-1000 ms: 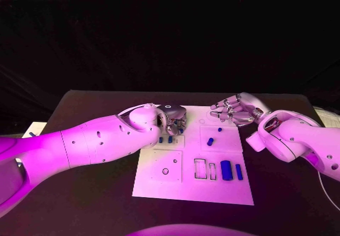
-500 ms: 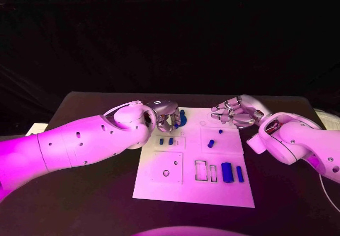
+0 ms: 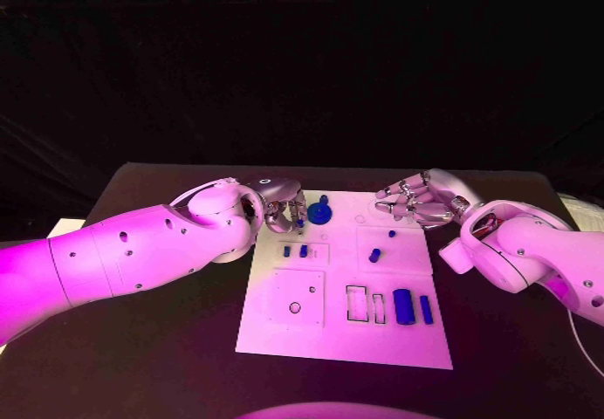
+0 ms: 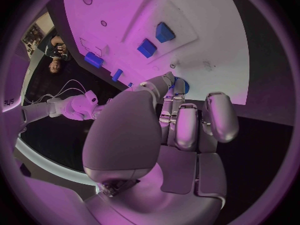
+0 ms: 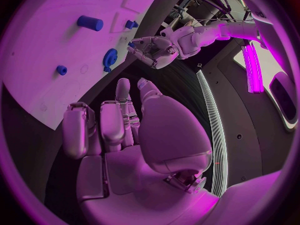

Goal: Assemble the parts on the task board

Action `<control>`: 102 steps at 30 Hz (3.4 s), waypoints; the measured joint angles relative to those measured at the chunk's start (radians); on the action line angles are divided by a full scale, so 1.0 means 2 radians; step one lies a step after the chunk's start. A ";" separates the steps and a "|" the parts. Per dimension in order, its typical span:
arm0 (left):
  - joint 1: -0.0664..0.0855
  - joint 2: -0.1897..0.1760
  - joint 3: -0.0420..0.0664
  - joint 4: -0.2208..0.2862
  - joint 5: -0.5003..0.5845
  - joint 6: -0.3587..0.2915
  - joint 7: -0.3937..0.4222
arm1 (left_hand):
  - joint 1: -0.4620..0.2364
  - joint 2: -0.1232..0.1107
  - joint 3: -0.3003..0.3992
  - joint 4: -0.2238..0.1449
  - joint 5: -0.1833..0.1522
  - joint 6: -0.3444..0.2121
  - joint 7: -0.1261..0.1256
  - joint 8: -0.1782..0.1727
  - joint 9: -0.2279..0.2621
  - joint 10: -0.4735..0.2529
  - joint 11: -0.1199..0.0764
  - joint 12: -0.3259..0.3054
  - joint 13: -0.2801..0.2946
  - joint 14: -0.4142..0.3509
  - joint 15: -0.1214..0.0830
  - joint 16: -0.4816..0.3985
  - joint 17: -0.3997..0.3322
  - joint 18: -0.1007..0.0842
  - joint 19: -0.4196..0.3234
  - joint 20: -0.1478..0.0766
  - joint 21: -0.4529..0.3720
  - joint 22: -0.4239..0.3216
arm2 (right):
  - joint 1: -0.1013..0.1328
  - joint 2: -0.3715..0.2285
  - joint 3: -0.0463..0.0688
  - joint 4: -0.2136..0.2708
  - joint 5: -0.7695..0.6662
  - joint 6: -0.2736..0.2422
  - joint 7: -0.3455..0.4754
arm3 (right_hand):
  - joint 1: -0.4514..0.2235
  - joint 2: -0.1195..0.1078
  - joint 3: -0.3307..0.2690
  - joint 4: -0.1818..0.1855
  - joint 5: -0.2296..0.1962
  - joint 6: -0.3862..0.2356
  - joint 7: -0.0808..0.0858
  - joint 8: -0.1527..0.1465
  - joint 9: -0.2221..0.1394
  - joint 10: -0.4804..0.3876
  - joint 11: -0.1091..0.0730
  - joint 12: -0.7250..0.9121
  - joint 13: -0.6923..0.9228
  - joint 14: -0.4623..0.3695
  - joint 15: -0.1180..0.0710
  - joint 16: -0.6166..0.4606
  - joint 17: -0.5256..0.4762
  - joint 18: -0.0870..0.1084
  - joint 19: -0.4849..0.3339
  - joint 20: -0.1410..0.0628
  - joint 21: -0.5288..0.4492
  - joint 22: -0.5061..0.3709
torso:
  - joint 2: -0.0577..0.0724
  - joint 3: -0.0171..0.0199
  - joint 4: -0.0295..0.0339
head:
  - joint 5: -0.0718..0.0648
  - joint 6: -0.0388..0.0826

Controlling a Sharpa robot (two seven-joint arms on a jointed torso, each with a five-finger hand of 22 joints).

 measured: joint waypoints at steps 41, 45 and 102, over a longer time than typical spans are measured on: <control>-0.004 0.017 -0.003 -0.020 0.010 0.036 -0.006 | -0.004 -0.001 0.000 0.000 0.000 0.002 0.002 -0.003 -0.002 0.000 0.000 -0.006 0.000 0.000 0.000 0.000 -0.001 0.000 0.000 0.000 0.000 0.000 | -0.001 0.002 0.000 -0.001 0.000 0.000 0.001 | 0.000 0.000 -0.002 0.001 0.000 0.000 0.000 0.000 0.000 0.003 -0.001 0.000 -0.002 0.000 0.000 0.000 -0.001 0.000 0.000 0.000 0.000 0.000 | 0.000 0.0003 -0.0005 | 0.001 -0.004; -0.004 0.018 -0.004 -0.022 0.010 0.039 -0.007 | -0.004 -0.001 0.000 0.000 0.000 0.002 0.002 -0.003 -0.002 0.000 0.000 -0.008 0.000 0.000 0.000 0.000 -0.001 0.000 0.000 0.000 0.000 0.000 | -0.001 0.002 0.000 -0.001 0.000 0.000 0.001 | 0.000 0.000 -0.002 0.001 0.000 0.000 0.000 0.000 0.000 0.003 -0.001 0.000 -0.002 0.000 0.000 0.000 -0.001 0.000 0.000 0.000 0.000 0.000 | 0.000 0.0002 -0.0005 | 0.001 -0.005; -0.005 -0.074 -0.020 0.029 0.658 -0.091 0.229 | -0.023 0.007 0.049 -0.021 0.002 -0.046 0.023 -0.005 -0.032 -0.038 0.025 -0.010 -0.014 -0.074 0.016 -0.112 -0.206 0.028 -0.093 0.014 -0.290 -0.077 | -0.002 0.003 0.000 -0.007 -0.441 0.076 -0.120 | 0.064 -0.043 0.135 -0.029 -0.109 0.040 -0.004 0.000 -0.001 -0.020 0.012 -0.234 -0.302 -0.001 0.005 0.003 0.000 0.000 0.021 0.003 0.014 0.006 | 0.000 -0.0003 -0.0006 | -0.029 0.010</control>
